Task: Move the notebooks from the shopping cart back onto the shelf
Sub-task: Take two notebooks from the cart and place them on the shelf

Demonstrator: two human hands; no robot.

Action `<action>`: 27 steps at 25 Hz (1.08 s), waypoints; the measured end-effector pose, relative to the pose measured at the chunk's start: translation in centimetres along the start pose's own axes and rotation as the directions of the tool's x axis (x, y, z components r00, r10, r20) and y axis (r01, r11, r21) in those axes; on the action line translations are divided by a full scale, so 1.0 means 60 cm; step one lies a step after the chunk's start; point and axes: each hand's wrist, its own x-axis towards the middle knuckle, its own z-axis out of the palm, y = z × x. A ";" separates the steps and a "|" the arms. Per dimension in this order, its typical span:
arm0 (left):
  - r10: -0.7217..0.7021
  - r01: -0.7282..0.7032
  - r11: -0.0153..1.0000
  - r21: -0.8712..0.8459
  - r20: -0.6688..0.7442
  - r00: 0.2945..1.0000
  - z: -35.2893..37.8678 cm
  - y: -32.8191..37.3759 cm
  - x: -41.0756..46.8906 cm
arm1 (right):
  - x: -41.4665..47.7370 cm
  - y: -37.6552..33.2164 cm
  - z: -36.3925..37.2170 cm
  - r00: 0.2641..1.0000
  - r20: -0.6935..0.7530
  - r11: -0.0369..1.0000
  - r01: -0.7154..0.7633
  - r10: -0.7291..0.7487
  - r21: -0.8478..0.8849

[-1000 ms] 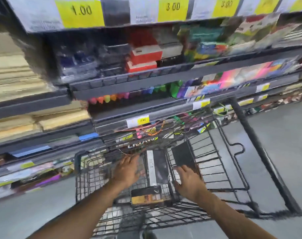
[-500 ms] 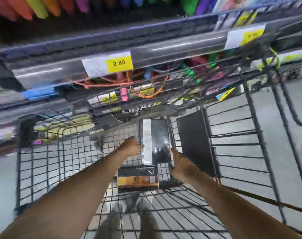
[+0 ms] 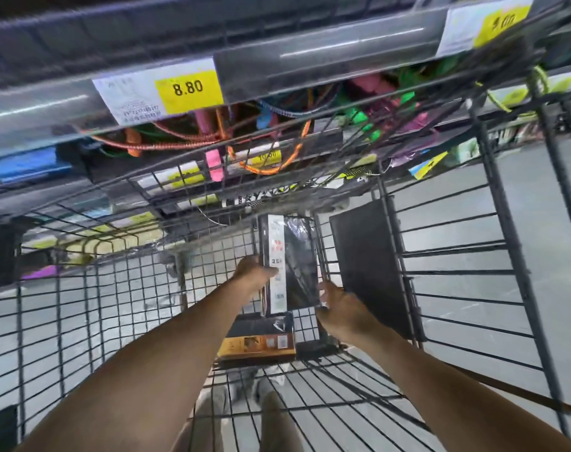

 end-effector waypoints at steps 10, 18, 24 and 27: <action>0.169 -0.163 0.984 0.071 -0.088 0.982 -0.146 -0.036 -0.080 | -0.005 -0.043 0.039 0.974 0.199 0.884 0.182 -0.104 -0.430; 0.367 -0.238 0.871 0.430 -0.248 0.897 -0.267 -0.107 -0.142 | 0.040 -0.090 0.132 0.945 0.284 0.763 0.303 -0.162 -0.571; 0.400 -0.172 0.797 0.579 -0.292 0.869 -0.289 -0.157 -0.184 | 0.034 -0.088 0.134 0.940 0.256 0.623 0.340 -0.224 -0.705; 0.376 -0.163 0.800 0.578 -0.270 0.887 -0.283 -0.171 -0.194 | 0.024 -0.102 0.123 0.928 0.283 0.593 0.373 -0.243 -0.713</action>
